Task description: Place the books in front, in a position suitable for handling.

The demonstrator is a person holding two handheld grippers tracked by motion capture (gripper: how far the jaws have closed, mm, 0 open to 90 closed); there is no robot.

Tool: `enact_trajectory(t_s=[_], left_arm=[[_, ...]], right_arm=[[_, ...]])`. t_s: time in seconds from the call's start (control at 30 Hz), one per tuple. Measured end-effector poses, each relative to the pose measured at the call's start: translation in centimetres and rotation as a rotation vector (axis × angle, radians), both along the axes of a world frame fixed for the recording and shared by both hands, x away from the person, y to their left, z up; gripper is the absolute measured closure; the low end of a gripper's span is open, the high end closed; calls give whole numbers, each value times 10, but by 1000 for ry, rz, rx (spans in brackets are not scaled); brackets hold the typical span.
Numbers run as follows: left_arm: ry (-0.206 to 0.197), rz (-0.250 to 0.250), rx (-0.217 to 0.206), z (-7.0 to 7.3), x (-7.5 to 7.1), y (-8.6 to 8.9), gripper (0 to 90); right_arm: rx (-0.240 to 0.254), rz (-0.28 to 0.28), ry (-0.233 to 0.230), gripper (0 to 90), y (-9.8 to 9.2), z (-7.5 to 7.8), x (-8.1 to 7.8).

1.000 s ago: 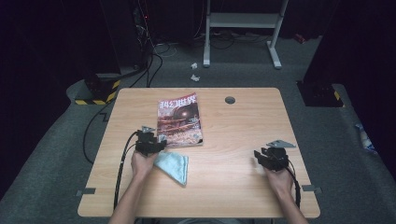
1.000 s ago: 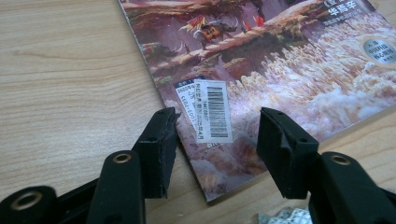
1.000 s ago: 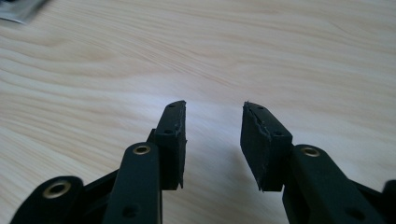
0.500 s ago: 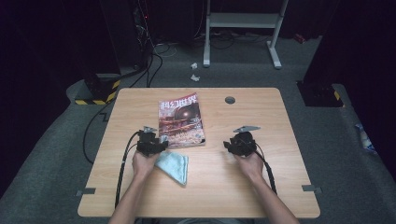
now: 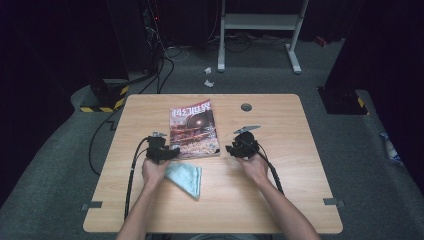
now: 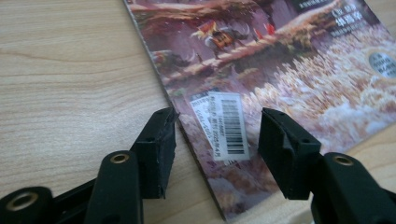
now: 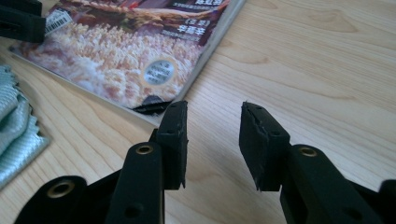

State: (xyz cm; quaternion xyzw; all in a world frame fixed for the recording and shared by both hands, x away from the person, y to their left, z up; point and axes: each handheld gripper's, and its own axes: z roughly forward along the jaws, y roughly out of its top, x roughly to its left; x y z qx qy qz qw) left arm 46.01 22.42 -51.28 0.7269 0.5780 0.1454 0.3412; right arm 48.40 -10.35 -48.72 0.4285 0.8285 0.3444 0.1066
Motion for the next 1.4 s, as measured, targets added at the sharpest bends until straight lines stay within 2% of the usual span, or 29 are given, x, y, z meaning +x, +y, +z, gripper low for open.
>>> enact_trajectory(t_s=[0.1, 0.2, 0.47, 0.5, 0.53, 0.63, 0.67, 0.7, 0.77, 0.87, 1.03, 1.07, 1.17, 1.2, 1.4], left_arm=[[-6, -1, 13, 0, 0, 1, 450], [-10, -2, 23, 0, 0, 0, 450], [-18, -3, 23, -1, 1, -2, 458], [-18, -3, 23, -1, 1, -2, 460], [3, -28, 55, 2, 5, -4, 462], [11, -39, 66, 4, 7, -8, 464], [10, -35, 64, 2, 9, -7, 460], [14, -29, 45, 2, 8, -7, 462], [17, -30, 46, 2, 8, -7, 472], [14, -34, 57, 3, 8, -7, 476], [20, -38, 67, 3, 9, -7, 477], [36, -41, 69, 5, 10, -9, 478], [53, -60, 124, 9, 14, -14, 480], [61, -63, 128, 10, 15, -16, 481], [62, -76, 123, 10, 15, -21, 486]], right_arm=[[-11, 6, 16, 605, 8, 0, 6], [17, 2, 14, 593, 12, 0, 9], [38, -9, 35, 563, 23, -6, 14], [38, -9, 35, 563, 23, -6, 14], [19, 7, 42, 554, 28, -9, 16], [1, 21, 61, 549, 33, -9, 20], [-4, 26, 57, 553, 35, -8, 21], [-11, 31, 51, 556, 37, -8, 21], [-30, 37, 71, 562, 40, -13, 21], [-13, 37, 102, 596, 39, -18, 23], [-29, 78, 82, 677, 41, -17, 21], [-28, 82, 81, 683, 41, -17, 21], [-23, 93, 82, 708, 41, -17, 21], [-26, 93, 79, 710, 41, -17, 21], [-42, 96, 76, 714, 37, -16, 21]])
